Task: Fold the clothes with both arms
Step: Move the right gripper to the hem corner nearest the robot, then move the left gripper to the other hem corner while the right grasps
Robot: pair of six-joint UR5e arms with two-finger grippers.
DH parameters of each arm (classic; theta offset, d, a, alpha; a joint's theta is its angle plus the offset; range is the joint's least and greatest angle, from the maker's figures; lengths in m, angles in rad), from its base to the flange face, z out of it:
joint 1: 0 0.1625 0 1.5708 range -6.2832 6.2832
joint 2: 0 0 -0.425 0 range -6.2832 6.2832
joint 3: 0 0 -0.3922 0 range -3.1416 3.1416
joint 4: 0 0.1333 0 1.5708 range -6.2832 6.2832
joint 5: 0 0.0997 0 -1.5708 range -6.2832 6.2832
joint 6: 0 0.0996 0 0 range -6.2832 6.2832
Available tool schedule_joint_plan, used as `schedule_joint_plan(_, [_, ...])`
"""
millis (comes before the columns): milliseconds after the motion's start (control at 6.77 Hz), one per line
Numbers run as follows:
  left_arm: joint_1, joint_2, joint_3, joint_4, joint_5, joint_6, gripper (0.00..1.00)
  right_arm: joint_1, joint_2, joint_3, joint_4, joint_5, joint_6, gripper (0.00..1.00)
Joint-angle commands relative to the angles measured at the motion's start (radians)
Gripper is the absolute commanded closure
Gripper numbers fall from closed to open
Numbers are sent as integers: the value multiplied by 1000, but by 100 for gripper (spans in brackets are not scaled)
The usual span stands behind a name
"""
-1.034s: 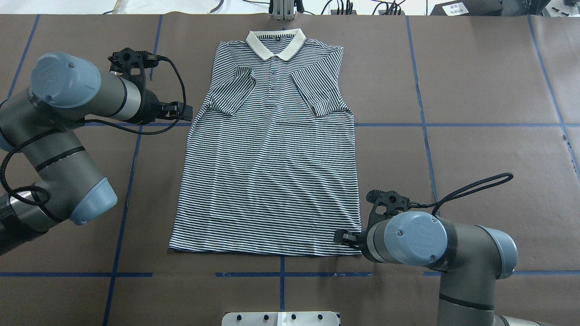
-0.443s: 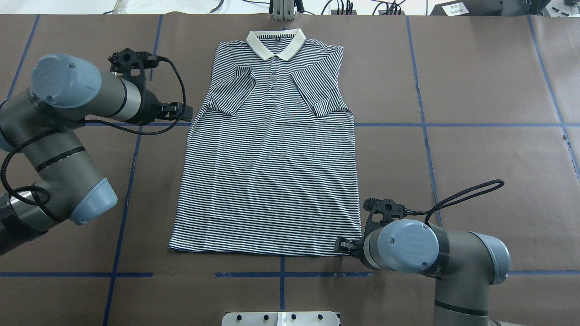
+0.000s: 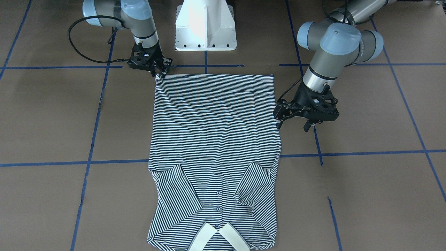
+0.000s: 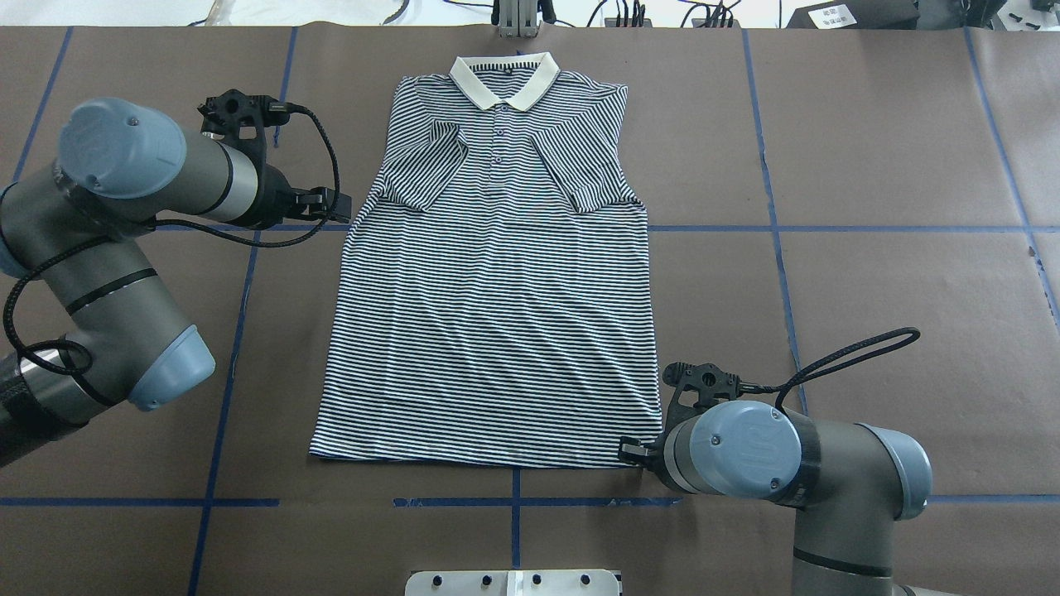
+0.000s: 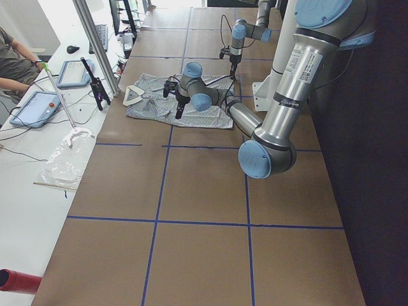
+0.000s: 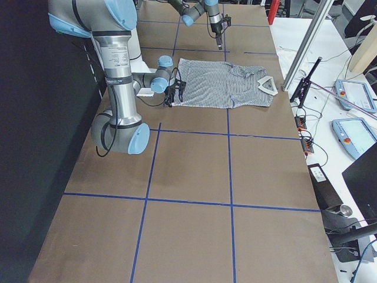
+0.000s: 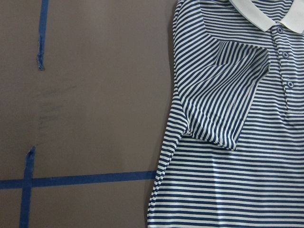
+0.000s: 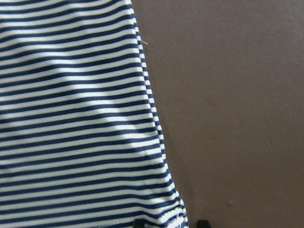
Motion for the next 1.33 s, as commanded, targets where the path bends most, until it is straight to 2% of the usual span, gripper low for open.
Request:
schedule_joint_plan(0, [3,-1,2,-2,2,0,0,0,0,2,0,0,-1,100])
schedule_joint_plan(886, [6,-4,10,-3,-1,-12,0,9,9,17,2,-10,7,100])
schedule_joint_plan(1034, [8,22,-25,0,-6,-143,0,15,8,31,5,-4,4,100])
schedule_joint_plan(1182, [67,100,-111,0,2,-323,0,18,8,43,5,-3,4,100])
